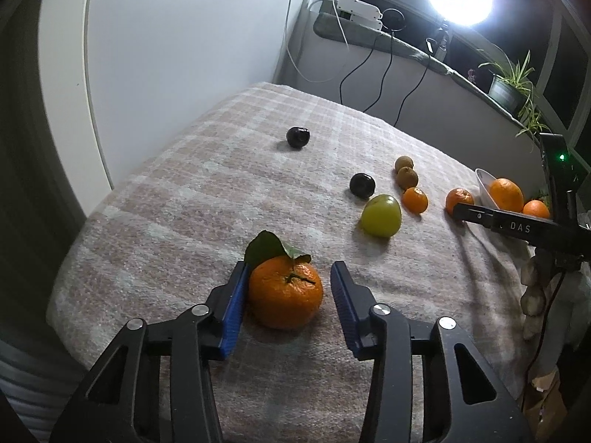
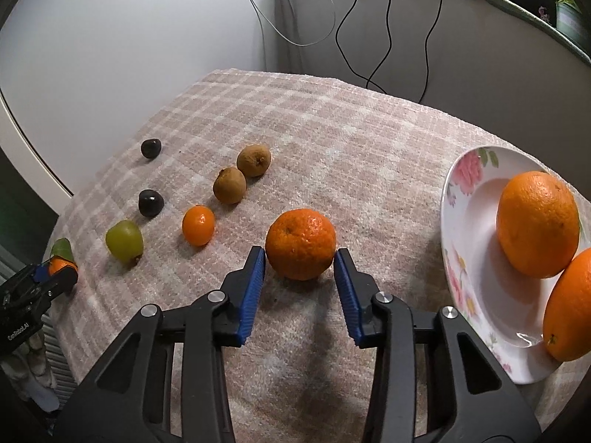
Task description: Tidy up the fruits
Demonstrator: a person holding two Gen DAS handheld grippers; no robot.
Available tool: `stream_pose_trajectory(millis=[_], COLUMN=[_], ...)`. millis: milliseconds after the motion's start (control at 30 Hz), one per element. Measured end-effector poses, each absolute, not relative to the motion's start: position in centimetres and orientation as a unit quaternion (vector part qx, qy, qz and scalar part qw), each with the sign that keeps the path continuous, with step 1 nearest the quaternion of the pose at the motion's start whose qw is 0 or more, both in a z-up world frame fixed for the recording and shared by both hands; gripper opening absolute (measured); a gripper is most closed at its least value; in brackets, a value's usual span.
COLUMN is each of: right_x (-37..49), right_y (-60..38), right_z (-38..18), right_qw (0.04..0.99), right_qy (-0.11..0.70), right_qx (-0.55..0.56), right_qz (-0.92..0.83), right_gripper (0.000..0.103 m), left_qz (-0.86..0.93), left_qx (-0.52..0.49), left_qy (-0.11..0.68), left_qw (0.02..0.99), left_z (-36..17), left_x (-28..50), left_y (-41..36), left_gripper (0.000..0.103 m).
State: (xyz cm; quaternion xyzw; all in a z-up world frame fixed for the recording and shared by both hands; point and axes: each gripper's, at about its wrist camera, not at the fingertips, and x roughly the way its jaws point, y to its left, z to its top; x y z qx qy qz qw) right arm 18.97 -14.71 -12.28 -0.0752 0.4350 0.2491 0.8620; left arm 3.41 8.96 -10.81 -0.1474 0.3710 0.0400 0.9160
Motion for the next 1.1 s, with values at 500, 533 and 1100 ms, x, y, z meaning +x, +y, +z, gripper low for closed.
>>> stream_pose_trajectory(millis=[500, 533, 1100], right_x=[20.5, 20.6, 20.7], right_y=[-14.1, -14.0, -14.5], right_z=[-12.3, -12.3, -11.7], right_qw=[0.858, 0.858, 0.857], right_qy=[0.439, 0.440, 0.434], right_qx=[-0.080, -0.080, -0.054], right_qz=[0.255, 0.255, 0.273], right_gripper=[0.042, 0.042, 0.040], left_qz=[0.038, 0.038, 0.032], left_qx=[-0.151, -0.151, -0.158], left_qy=[0.368, 0.368, 0.364], left_qw=[0.917, 0.917, 0.917], left_z=[-10.9, -10.9, -10.4], left_x=[3.3, 3.3, 3.2], left_y=[9.2, 9.3, 9.3], left_gripper=[0.036, 0.036, 0.036])
